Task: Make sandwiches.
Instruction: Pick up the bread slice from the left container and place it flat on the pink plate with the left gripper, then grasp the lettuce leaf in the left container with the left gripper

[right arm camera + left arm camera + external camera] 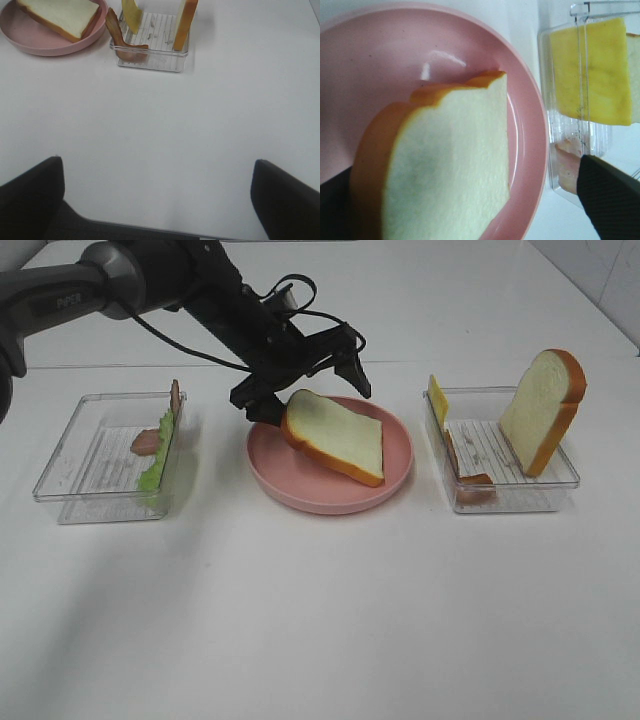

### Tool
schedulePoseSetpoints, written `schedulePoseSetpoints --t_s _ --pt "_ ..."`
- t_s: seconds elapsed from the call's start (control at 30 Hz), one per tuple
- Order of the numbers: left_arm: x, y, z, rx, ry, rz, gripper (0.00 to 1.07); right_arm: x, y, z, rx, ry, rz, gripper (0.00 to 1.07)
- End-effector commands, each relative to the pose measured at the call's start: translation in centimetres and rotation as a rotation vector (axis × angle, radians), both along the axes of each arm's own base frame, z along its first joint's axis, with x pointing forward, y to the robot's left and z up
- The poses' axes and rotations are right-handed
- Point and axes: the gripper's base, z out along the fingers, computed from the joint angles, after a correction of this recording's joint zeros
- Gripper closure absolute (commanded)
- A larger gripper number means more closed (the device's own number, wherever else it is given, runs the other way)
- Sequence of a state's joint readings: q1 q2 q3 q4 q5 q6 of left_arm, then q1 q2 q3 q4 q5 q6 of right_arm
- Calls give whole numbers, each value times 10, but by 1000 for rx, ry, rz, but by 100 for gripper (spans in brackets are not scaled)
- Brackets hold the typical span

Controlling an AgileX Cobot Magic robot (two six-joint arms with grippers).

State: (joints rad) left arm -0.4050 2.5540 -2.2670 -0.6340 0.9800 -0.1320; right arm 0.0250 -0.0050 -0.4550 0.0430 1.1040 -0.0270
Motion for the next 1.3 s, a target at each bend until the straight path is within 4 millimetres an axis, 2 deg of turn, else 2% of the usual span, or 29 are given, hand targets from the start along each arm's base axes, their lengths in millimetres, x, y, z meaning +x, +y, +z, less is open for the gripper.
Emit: schedulePoseSetpoints --t_s 0.03,0.2,0.23,0.37,0.43,0.57,0.63,0.67,0.73,0.83,0.93,1.0,1.1,1.17,1.2,1.27,1.3 --pt "-2 0 15 44 0 10 6 -4 0 -1 7 -34 -1 9" --pt "-4 1 30 181 -40 -6 6 -4 0 -1 7 -34 -1 9" --pt "-7 -2 36 273 -74 -31 6 -4 0 -1 7 -34 -1 9" --pt "-11 -5 43 398 -129 -70 6 -4 0 -1 7 -34 -1 9" --pt "-15 -9 54 486 -180 -97 6 -4 0 -1 7 -34 -1 9" --pt "-17 -9 69 494 -207 -111 6 -4 0 -1 7 -34 -1 9" --pt "-18 -10 86 474 -254 -134 6 -4 0 -1 7 -34 -1 9" --pt "-18 -10 86 474 -254 -134 6 -4 0 -1 7 -34 -1 9" --pt "-21 -9 105 447 -293 -135 6 -4 0 -1 7 -34 -1 9" --pt "-24 -8 117 442 -318 -144 6 -4 0 -1 7 -34 -1 9" --pt "-25 0 128 438 -326 -135 6 -4 0 -1 7 -34 -1 9" --pt "-30 15 146 426 -317 -115 8 -4 0 -1 7 -34 -1 9" --pt "-32 21 152 434 -316 -107 8 -4 0 -1 7 -34 -1 9" --pt "-38 42 166 450 -301 -80 9 -4 0 -1 7 -34 -1 9" --pt "-38 42 166 450 -301 -80 9 -4 0 -1 7 -34 -1 9" --pt "-50 77 180 489 -265 -38 9 -4 0 -1 7 -34 -1 9" --pt "-50 77 180 489 -265 -38 9 -4 0 -1 7 -34 -1 9"
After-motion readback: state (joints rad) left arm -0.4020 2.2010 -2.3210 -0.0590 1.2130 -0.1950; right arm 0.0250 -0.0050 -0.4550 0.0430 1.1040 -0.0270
